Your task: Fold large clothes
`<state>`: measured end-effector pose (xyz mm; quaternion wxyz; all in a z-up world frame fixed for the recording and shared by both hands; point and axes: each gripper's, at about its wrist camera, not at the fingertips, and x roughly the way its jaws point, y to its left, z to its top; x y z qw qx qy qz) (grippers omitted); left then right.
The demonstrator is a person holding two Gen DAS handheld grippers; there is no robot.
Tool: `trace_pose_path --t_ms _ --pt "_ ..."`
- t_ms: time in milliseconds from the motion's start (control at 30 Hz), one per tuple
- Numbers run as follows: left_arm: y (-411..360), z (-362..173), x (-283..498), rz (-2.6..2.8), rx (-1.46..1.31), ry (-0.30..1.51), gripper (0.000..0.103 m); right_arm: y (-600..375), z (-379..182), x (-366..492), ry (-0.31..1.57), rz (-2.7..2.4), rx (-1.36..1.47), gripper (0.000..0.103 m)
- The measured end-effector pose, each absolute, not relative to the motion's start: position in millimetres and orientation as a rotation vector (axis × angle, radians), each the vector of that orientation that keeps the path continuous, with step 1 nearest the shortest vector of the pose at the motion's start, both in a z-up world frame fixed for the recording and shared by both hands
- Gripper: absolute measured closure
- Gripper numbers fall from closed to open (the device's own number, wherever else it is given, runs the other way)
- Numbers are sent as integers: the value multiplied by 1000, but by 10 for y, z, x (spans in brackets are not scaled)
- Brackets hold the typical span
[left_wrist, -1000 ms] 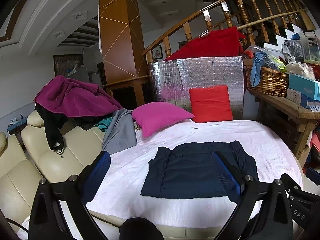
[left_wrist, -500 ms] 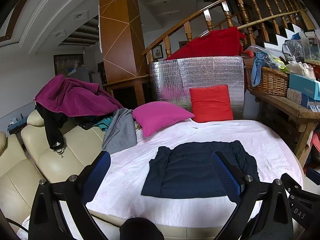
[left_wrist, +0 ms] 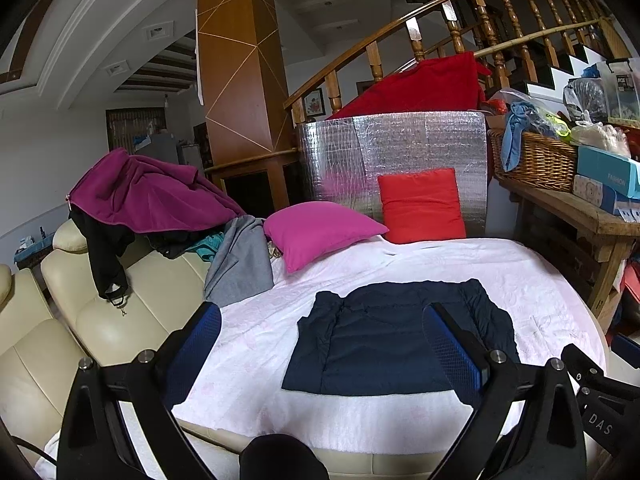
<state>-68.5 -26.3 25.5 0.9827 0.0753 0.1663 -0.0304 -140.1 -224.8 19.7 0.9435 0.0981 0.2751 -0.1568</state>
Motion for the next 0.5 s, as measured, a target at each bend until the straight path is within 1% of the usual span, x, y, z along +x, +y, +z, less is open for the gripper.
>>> trace_pose_path --t_ms 500 --pt "-237 234 -684 -62 151 335 3 -2234 229 -1384 558 -322 190 16"
